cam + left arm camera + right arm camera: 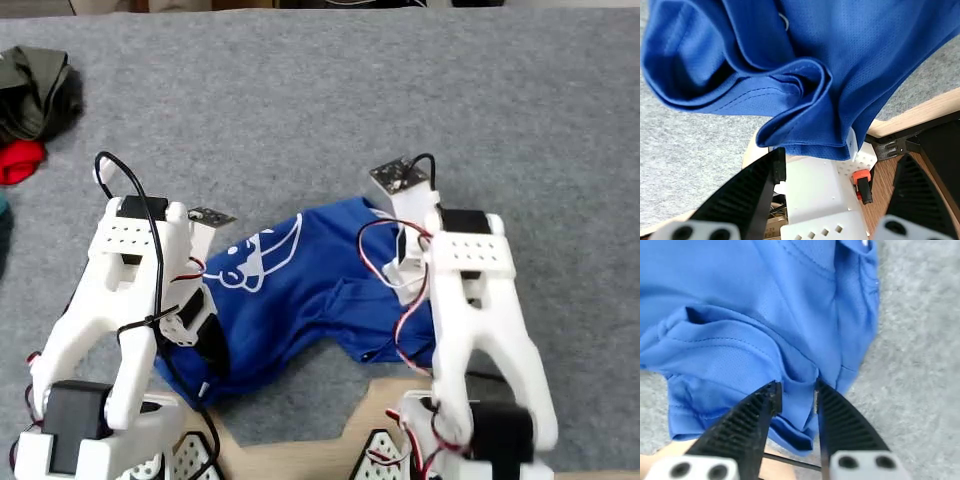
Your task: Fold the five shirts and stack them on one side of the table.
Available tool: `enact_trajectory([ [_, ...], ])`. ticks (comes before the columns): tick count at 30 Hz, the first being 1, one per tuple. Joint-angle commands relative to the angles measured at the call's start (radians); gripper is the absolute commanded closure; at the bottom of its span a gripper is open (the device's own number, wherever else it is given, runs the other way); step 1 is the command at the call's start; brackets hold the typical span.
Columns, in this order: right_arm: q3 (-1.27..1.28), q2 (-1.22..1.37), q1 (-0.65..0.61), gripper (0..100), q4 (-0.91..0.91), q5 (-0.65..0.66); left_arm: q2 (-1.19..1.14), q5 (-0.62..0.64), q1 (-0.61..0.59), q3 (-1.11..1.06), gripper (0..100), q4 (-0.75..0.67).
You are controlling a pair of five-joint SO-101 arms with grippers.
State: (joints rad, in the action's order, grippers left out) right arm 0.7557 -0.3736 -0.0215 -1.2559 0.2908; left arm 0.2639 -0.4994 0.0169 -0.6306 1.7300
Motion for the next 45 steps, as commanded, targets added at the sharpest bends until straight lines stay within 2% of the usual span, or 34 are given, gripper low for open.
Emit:
enact_trajectory([
  [1, 0.001, -0.097, 0.015, 87.9, -0.023, 0.002, 0.005, 0.000, -0.011, 0.032, 65, 0.014],
  [17, 0.122, -0.102, 0.022, 87.8, 0.115, -0.012, 0.005, 0.000, -0.011, 0.040, 65, 0.014],
  [23, 0.114, -0.054, 0.065, 80.0, 0.143, -0.012, 0.005, 0.000, -0.011, 0.035, 65, 0.014],
  [32, 0.102, -0.002, 0.058, 79.7, 0.143, -0.011, 0.005, 0.000, -0.011, 0.035, 65, 0.014],
  [39, 0.102, 0.002, 0.058, 91.1, 0.143, -0.012, 0.005, 0.000, -0.008, 0.040, 65, 0.014],
  [45, 0.097, 0.002, 0.058, 91.3, 0.143, -0.012, 0.005, 0.000, -0.006, 0.041, 65, 0.014],
])
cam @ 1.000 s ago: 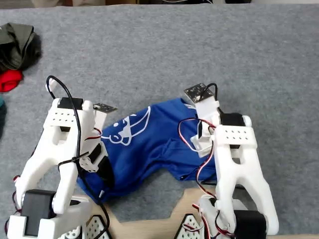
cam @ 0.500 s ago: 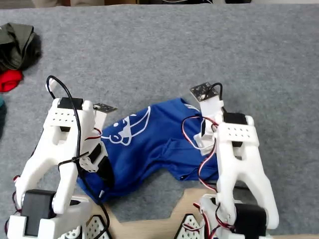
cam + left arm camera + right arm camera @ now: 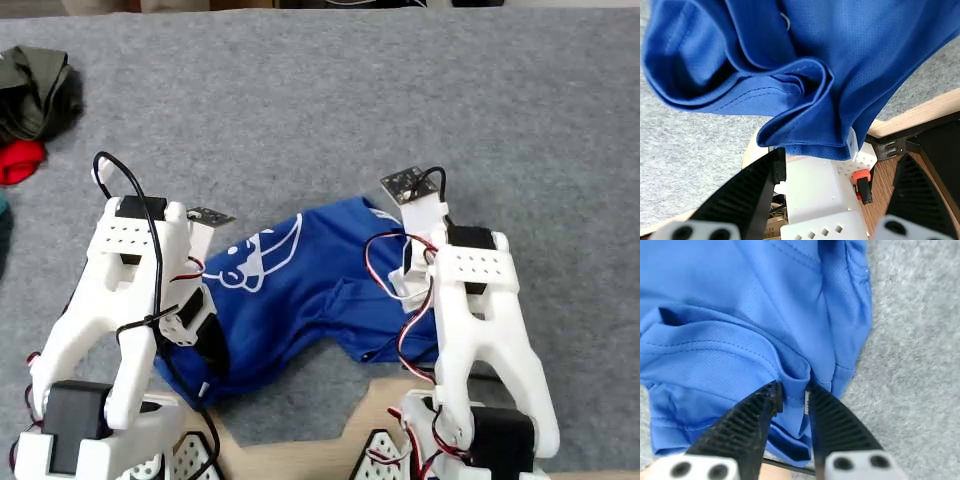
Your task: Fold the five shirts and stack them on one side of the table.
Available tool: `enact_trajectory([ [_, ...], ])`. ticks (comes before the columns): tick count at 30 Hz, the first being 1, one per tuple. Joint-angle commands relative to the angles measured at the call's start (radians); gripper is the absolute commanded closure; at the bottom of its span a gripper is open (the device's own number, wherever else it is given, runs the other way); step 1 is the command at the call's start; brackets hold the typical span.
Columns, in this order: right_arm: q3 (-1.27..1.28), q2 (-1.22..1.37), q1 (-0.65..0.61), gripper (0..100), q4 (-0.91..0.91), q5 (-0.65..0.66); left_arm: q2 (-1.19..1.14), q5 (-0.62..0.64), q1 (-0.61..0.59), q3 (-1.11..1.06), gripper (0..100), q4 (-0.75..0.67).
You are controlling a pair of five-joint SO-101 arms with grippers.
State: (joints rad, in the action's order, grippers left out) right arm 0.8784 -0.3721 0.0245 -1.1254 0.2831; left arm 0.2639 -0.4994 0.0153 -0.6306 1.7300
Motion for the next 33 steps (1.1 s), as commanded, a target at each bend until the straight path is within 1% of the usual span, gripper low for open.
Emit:
enact_trajectory([
  [1, -0.025, 0.001, 0.012, 91.4, 0.012, -0.005, 0.005, 0.000, -0.005, 0.041, 65, 0.014],
  [5, -0.027, -0.004, 0.016, 91.6, 0.012, -0.009, 0.005, 0.000, -0.008, 0.041, 65, 0.014],
  [10, -0.070, 0.001, 0.018, 99.2, 0.008, -0.003, 0.007, 0.002, -0.009, 0.040, 65, 0.014],
  [14, -0.091, -0.005, 0.018, 99.3, 0.006, -0.003, 0.013, -0.003, -0.009, 0.032, 65, 0.026],
  [19, -0.183, 0.002, 0.019, 99.3, -0.006, -0.003, 0.013, -0.011, -0.003, 0.043, 65, 0.028],
  [23, -0.257, 0.004, 0.019, 99.3, -0.009, -0.005, 0.015, -0.086, -0.002, 0.048, 65, 0.028],
  [25, -0.288, 0.010, 0.016, 99.3, -0.008, -0.005, 0.013, -0.098, -0.002, 0.048, 65, 0.028],
  [29, -0.374, 0.094, 0.018, 99.3, 0.011, -0.005, 0.004, -0.095, -0.005, 0.068, 65, 0.028],
  [33, -0.460, 0.196, 0.019, 99.3, 0.012, -0.011, 0.004, -0.071, -0.009, 0.144, 65, 0.028],
])
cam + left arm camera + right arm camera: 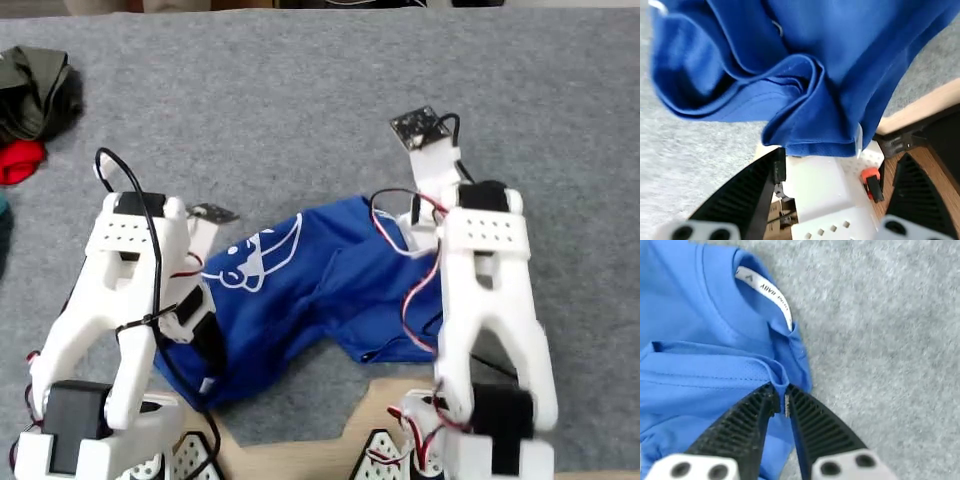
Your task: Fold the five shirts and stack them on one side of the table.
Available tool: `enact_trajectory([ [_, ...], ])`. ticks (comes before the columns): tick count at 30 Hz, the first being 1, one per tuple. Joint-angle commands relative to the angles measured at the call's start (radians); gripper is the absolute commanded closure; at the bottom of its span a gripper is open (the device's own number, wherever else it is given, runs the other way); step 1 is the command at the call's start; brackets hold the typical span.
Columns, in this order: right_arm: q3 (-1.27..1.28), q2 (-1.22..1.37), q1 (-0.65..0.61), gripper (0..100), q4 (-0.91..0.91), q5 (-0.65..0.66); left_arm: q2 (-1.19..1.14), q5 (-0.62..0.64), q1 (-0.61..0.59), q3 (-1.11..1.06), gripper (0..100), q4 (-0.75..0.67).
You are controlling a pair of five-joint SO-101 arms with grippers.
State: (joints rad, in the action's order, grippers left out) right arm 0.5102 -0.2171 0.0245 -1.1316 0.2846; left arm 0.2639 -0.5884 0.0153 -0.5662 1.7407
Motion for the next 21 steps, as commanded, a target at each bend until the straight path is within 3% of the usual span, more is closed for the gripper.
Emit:
enact_trajectory([
  [1, -0.111, 0.061, 0.019, 99.3, 0.018, -0.012, 0.004, 0.037, -0.008, 0.104, 65, 0.017],
  [8, -0.300, 0.108, 0.015, 99.3, 0.018, -0.012, 0.004, 0.055, 0.008, 0.187, 65, 0.017],
  [16, -0.390, 0.110, -0.044, 99.3, 0.020, -0.043, 0.002, 0.055, 0.147, 0.133, 65, 0.014],
  [21, -0.384, 0.134, -0.048, 99.3, 0.025, -0.041, 0.002, 0.072, 0.161, 0.095, 65, -0.094],
])
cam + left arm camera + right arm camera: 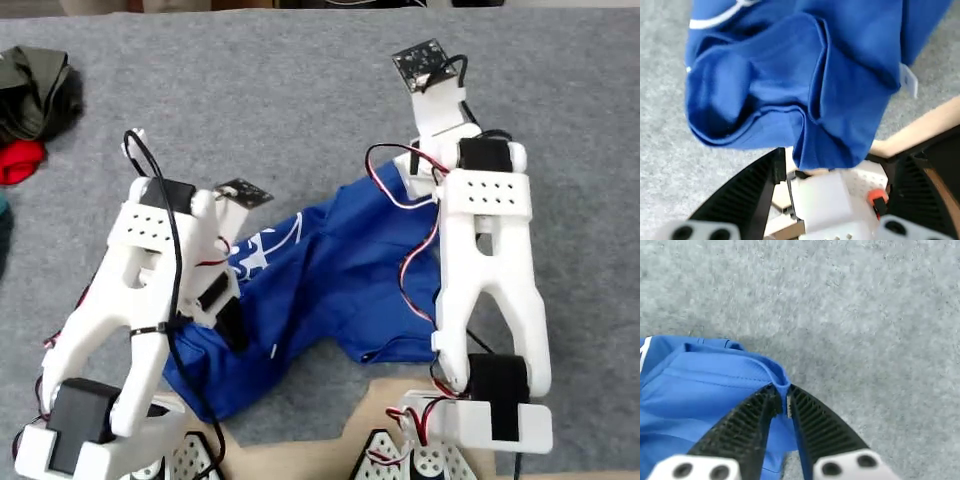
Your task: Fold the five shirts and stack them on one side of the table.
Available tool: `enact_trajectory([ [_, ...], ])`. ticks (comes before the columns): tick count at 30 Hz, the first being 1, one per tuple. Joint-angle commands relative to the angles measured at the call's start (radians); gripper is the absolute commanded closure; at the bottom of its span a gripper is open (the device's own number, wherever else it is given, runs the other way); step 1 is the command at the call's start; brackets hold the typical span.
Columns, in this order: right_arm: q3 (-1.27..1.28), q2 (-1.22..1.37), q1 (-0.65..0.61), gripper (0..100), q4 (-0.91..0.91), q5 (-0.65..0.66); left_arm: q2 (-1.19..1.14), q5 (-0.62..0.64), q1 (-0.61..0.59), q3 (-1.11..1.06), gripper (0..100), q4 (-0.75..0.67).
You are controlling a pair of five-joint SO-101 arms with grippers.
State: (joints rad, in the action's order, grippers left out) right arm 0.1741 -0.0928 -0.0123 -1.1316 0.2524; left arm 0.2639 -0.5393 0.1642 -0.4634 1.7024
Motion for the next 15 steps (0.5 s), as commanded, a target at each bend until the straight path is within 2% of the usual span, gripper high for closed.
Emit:
enact_trajectory([
  [1, -0.048, 0.021, -0.012, 99.3, 0.025, -0.009, 0.002, 0.041, 0.012, -0.018, 65, -0.083],
  [7, -0.051, 0.058, -0.012, 99.3, 0.026, -0.009, 0.002, 0.167, 0.018, -0.046, 65, -0.210],
  [15, -0.051, 0.061, -0.012, 99.3, 0.026, -0.009, -0.050, 0.307, 0.012, -0.049, 65, -0.216],
])
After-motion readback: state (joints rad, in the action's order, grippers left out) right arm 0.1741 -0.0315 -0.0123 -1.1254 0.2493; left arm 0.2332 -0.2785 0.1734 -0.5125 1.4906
